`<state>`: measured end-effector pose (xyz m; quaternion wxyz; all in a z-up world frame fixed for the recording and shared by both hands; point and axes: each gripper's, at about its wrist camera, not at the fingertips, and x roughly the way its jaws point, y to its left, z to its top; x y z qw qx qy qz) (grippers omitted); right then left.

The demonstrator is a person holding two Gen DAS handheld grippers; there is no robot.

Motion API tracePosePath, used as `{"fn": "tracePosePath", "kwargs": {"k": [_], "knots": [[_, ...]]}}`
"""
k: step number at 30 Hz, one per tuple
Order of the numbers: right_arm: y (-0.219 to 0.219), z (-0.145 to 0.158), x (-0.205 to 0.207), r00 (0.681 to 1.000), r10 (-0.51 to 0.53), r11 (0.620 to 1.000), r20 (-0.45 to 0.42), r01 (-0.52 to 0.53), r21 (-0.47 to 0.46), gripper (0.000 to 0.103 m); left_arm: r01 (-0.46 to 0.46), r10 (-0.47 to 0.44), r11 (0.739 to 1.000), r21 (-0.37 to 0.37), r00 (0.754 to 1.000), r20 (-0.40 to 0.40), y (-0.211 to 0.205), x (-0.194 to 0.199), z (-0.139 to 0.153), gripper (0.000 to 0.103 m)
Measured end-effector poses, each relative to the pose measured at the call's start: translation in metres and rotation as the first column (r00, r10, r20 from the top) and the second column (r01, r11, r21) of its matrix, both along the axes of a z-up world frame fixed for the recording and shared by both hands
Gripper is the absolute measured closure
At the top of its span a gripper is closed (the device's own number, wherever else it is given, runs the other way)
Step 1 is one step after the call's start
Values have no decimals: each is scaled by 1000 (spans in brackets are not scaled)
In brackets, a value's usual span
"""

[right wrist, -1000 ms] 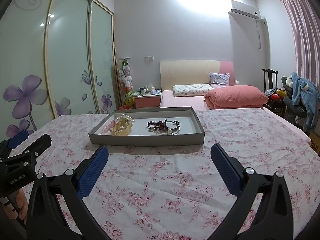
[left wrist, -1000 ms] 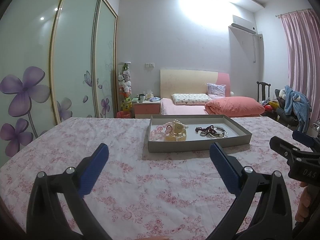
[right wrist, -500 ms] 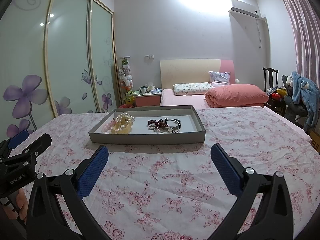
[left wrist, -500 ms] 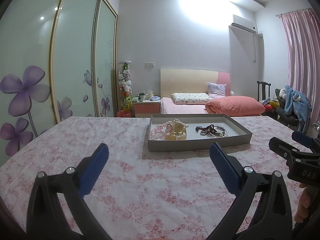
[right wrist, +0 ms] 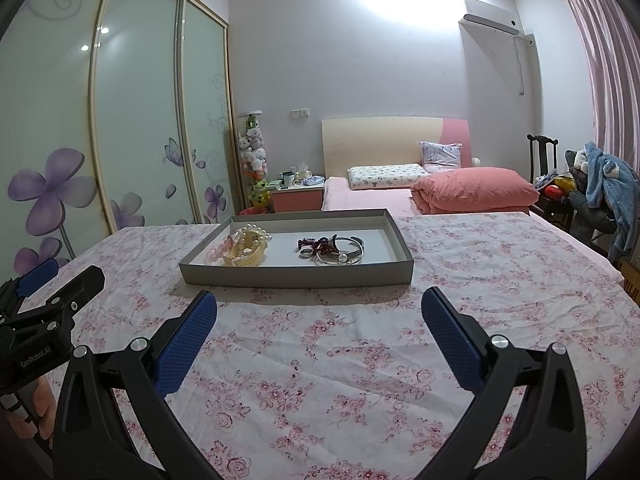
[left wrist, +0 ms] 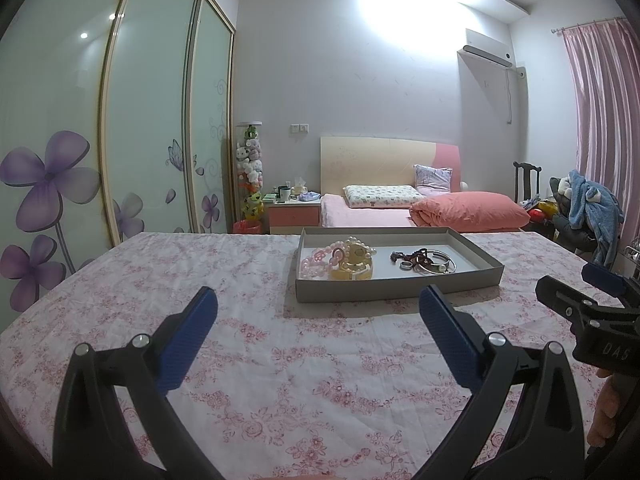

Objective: Organize jewelry

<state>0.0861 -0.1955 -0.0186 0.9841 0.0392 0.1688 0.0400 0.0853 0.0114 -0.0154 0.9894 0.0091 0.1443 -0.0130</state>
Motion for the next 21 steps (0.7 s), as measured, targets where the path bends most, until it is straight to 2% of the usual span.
{"fn": "tracePosePath", "kwargs": {"k": [21], "knots": [[2, -2, -2, 1000, 1, 1000, -3, -1, 0, 2, 1, -1, 1000, -8, 1000, -10, 2, -1, -7, 4]]}}
